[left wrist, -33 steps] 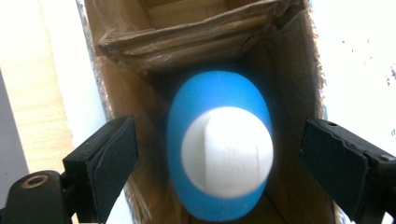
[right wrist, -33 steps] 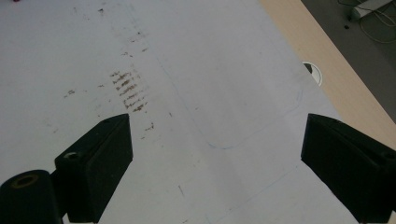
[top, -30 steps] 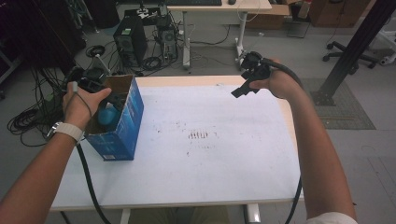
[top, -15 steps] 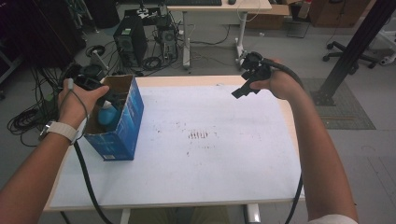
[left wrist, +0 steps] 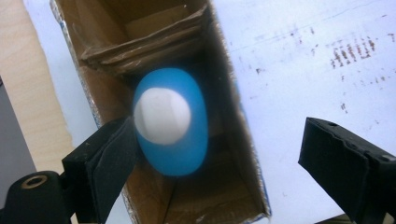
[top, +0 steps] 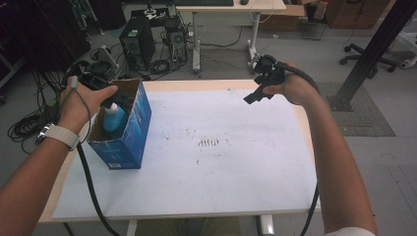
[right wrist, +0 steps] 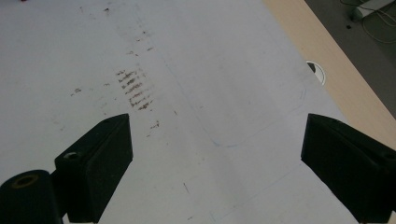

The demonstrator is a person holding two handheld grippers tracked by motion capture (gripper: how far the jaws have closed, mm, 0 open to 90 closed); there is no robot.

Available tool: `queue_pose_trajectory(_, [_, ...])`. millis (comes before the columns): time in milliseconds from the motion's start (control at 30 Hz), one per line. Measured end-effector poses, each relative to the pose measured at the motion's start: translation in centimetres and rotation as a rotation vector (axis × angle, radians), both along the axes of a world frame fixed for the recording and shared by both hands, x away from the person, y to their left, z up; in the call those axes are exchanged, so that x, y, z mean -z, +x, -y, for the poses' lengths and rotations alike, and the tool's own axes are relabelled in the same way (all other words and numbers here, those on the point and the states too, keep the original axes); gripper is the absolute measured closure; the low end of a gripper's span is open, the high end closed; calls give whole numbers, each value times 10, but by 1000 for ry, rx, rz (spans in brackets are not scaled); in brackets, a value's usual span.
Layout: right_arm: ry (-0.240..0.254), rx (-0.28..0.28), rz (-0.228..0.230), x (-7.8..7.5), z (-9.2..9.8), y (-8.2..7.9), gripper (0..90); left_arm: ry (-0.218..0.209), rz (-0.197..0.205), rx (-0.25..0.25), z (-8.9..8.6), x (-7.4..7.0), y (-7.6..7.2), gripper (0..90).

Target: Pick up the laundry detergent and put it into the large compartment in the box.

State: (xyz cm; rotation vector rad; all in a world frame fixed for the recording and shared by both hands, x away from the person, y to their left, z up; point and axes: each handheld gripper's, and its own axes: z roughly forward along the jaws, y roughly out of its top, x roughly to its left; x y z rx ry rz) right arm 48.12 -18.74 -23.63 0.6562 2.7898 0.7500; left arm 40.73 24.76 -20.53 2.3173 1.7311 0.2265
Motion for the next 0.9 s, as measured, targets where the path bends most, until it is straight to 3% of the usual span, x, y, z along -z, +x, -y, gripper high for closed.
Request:
queue_pose_trajectory(533, [0,-2,-2,-1,0,-3,90,7,0,50,14,-20,-7,118])
queue_pose_trajectory(900, [1,-3,-1,-2,0,-3,90,9,6,123,33,-26,-11,118])
